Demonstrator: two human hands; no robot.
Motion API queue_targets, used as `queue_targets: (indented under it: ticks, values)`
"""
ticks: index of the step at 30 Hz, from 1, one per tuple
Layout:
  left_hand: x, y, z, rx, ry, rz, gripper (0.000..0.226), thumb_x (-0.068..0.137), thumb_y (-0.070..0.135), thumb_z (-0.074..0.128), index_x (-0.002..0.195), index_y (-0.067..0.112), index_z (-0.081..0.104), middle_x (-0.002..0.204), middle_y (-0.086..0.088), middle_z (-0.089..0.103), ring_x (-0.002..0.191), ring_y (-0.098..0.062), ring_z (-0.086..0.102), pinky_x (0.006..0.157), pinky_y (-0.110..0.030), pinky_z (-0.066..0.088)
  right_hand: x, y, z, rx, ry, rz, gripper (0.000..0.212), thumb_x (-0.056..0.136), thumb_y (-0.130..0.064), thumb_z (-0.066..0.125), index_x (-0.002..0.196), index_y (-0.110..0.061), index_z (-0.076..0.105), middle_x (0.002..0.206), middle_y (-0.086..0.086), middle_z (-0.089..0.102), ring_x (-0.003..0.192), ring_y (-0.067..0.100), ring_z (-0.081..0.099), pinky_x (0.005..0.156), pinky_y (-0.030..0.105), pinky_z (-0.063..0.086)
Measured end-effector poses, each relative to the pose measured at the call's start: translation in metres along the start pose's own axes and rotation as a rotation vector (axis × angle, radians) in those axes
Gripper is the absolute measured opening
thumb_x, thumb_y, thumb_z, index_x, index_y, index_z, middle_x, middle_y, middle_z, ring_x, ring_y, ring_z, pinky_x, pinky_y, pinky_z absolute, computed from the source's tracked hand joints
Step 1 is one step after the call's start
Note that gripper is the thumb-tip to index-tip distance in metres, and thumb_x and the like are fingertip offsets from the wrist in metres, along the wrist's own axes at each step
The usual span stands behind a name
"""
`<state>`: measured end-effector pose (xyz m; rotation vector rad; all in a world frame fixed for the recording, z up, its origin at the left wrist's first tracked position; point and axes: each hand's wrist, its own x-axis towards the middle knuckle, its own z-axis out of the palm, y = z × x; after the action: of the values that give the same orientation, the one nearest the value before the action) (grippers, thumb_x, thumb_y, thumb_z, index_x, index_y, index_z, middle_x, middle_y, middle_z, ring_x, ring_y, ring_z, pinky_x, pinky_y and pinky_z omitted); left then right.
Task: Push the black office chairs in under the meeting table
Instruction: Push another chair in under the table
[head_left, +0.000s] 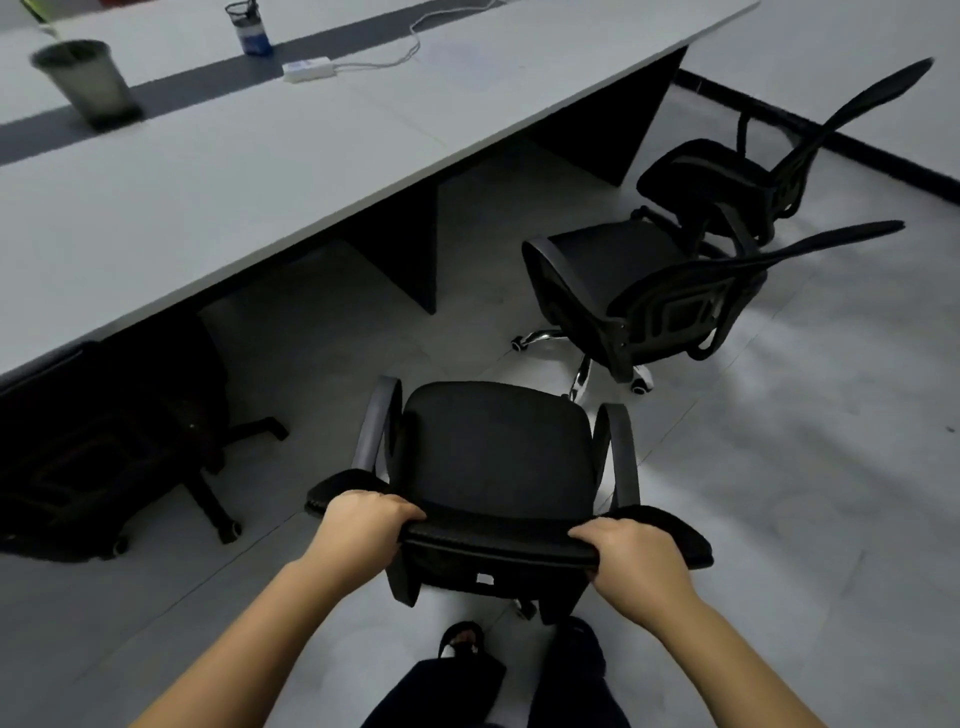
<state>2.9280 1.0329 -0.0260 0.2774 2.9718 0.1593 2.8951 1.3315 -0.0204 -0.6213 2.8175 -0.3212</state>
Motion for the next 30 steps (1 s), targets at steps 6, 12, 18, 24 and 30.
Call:
queue_targets:
  ticks: [6, 12, 18, 24, 30]
  values:
    - [-0.011, 0.019, 0.017, -0.036, -0.044, -0.203, 0.035, 0.04, 0.01, 0.078, 0.063, 0.033, 0.066, 0.05, 0.014, 0.063, 0.046, -0.005, 0.06, 0.043, -0.019, 0.05, 0.031, 0.025, -0.013, -0.091, -0.052, -0.21, 0.054, 0.03, -0.018, 0.088, 0.077, -0.04, 0.073, 0.067, -0.021, 0.072, 0.052, -0.002, 0.064, 0.038, 0.015, 0.046]
    - [0.007, 0.046, 0.011, -0.053, 0.051, -0.401, 0.035, 0.041, 0.007, 0.078, 0.061, 0.032, 0.066, 0.048, 0.013, 0.062, 0.043, -0.006, 0.059, 0.034, -0.018, 0.039, 0.107, 0.05, -0.042, -0.25, -0.071, -0.36, 0.051, 0.032, -0.02, 0.086, 0.075, -0.042, 0.071, 0.06, -0.017, 0.071, 0.048, 0.004, 0.064, 0.035, 0.022, 0.046]
    - [0.039, 0.018, -0.007, -0.001, 0.098, -0.522, 0.022, 0.058, 0.011, 0.075, 0.066, 0.03, 0.068, 0.052, 0.008, 0.066, 0.044, -0.014, 0.06, 0.036, -0.014, 0.018, 0.184, 0.036, -0.056, -0.2, -0.133, -0.581, 0.034, 0.084, -0.018, 0.053, 0.112, -0.034, 0.063, 0.099, -0.001, 0.073, 0.089, 0.024, 0.066, 0.069, 0.032, 0.047]
    - [0.074, -0.047, -0.03, -0.01, -0.007, -0.592, 0.024, 0.082, 0.015, 0.049, 0.091, 0.03, 0.066, 0.083, 0.004, 0.072, 0.076, -0.019, 0.064, 0.055, -0.028, 0.04, 0.26, -0.001, -0.058, -0.266, -0.164, -0.624, 0.032, 0.092, -0.023, 0.043, 0.116, -0.037, 0.057, 0.097, -0.002, 0.072, 0.086, 0.022, 0.064, 0.063, 0.029, 0.039]
    - [0.109, -0.123, -0.043, -0.053, -0.035, -0.618, 0.027, 0.084, 0.019, 0.047, 0.099, 0.034, 0.065, 0.094, 0.007, 0.072, 0.086, -0.018, 0.064, 0.062, -0.03, 0.046, 0.334, -0.042, -0.058, -0.297, -0.167, -0.609, 0.033, 0.092, -0.024, 0.043, 0.118, -0.038, 0.056, 0.099, -0.002, 0.072, 0.088, 0.022, 0.064, 0.064, 0.028, 0.038]
